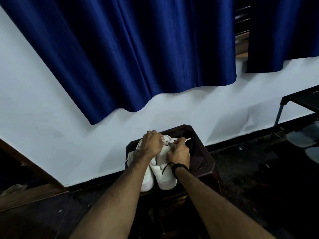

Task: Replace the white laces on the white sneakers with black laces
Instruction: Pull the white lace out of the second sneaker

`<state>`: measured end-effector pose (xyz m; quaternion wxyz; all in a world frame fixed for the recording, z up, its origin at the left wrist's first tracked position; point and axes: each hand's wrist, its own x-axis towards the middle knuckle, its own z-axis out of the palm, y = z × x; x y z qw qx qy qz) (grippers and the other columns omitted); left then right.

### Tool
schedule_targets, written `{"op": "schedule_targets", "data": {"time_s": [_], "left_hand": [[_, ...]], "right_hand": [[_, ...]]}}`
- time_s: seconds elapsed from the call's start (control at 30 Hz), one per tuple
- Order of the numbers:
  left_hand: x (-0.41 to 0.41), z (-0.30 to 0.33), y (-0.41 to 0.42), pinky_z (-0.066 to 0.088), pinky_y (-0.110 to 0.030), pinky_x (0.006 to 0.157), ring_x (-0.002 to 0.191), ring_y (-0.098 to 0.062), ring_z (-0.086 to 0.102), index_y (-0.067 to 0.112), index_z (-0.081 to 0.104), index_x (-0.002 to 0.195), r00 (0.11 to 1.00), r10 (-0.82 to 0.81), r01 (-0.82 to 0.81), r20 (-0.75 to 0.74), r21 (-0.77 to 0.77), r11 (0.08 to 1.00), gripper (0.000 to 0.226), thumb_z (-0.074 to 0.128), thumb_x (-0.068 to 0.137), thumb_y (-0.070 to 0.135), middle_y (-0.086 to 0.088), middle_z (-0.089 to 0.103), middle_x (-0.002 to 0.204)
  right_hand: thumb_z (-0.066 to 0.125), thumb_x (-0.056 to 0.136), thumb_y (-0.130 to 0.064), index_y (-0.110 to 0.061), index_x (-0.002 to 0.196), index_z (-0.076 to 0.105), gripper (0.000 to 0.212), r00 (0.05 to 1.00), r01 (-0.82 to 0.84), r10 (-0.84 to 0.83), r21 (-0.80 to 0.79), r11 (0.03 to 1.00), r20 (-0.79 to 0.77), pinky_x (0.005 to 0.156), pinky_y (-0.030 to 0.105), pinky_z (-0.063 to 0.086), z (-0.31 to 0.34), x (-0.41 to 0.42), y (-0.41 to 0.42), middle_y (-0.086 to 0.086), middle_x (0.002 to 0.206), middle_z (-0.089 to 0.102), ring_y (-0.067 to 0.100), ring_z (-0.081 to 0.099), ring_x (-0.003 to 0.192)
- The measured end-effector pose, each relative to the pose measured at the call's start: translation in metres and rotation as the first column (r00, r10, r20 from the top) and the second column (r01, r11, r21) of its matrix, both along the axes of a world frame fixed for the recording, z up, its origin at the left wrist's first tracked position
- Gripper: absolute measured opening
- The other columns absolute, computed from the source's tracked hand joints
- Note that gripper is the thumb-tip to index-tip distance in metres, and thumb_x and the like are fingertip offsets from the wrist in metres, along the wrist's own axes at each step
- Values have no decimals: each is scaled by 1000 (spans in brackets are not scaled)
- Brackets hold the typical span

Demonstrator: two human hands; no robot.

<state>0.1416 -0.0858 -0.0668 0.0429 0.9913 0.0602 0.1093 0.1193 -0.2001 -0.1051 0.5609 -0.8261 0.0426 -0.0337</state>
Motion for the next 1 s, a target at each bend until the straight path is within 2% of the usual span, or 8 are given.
{"op": "schedule_targets", "data": {"time_s": [0.1, 0.17, 0.23, 0.3, 0.47, 0.6, 0.87, 1.0], "left_hand": [[-7, 14, 3, 41, -39, 91, 106, -34, 53, 9, 70, 107, 942, 204, -160, 267, -179, 971, 30, 51, 84, 3, -16, 62, 110], [-12, 29, 11, 40, -42, 92, 109, -38, 51, 8, 68, 109, 776, 495, -308, 392, -448, 839, 31, 50, 84, 2, -19, 59, 113], [-16, 41, 21, 38, -44, 95, 115, -37, 48, 12, 67, 113, 581, 745, -417, 328, -666, 619, 31, 50, 87, 4, -17, 56, 120], [-21, 39, 25, 33, -43, 98, 119, -33, 46, 16, 66, 113, 525, 804, -503, 280, -660, 558, 31, 52, 87, 5, -12, 55, 122], [-15, 12, 10, 34, -41, 95, 119, -27, 48, 19, 56, 125, 844, 279, -202, 459, -210, 956, 42, 54, 86, 4, -1, 59, 127], [3, 0, -7, 29, -39, 99, 124, -24, 46, 24, 46, 140, 989, -144, 145, -34, 37, 989, 53, 51, 89, 13, 1, 59, 133], [5, -6, -7, 36, -34, 91, 111, -24, 53, 17, 69, 105, 992, -121, 128, -42, 221, 967, 23, 51, 91, 15, -3, 65, 115], [-6, 9, -5, 42, -38, 82, 102, -29, 56, 15, 71, 95, 942, 117, -123, 316, 0, 992, 23, 55, 81, 6, -7, 66, 103]], "right_hand": [[54, 85, -16, -17, 100, 43, 18, 1000, -1, 1, 7, 1000, -14, 73, 38, 51, 1, 0, -1, 14, 92, 65, 36, 63, 90], [54, 85, -16, -17, 100, 43, 19, 1000, -6, 6, 8, 1000, -21, 73, 38, 51, 2, 0, -2, 14, 92, 65, 37, 63, 91], [54, 86, -16, -17, 101, 43, 19, 1000, -9, 10, 9, 1000, -19, 73, 38, 50, 2, 0, -1, 16, 94, 65, 37, 63, 91], [54, 87, -17, -17, 100, 42, 17, 1000, -3, 3, 15, 1000, -12, 72, 37, 48, 3, -1, 0, 16, 95, 65, 37, 63, 92], [53, 88, -19, -18, 98, 42, 15, 1000, 4, -4, 3, 1000, 2, 72, 38, 50, 2, -1, 1, 14, 93, 65, 37, 63, 91], [56, 85, -22, -19, 97, 40, 20, 1000, -10, 10, 20, 1000, 13, 69, 38, 50, 2, -3, 1, 13, 93, 65, 36, 63, 90], [56, 87, -19, -18, 98, 39, 20, 1000, -27, 27, 19, 999, 9, 64, 33, 43, -1, 1, 0, 11, 90, 64, 34, 63, 89], [57, 85, -16, -14, 103, 42, 23, 1000, -22, 22, -2, 1000, 18, 65, 29, 38, -1, 1, -2, 14, 93, 65, 35, 63, 91]]}}
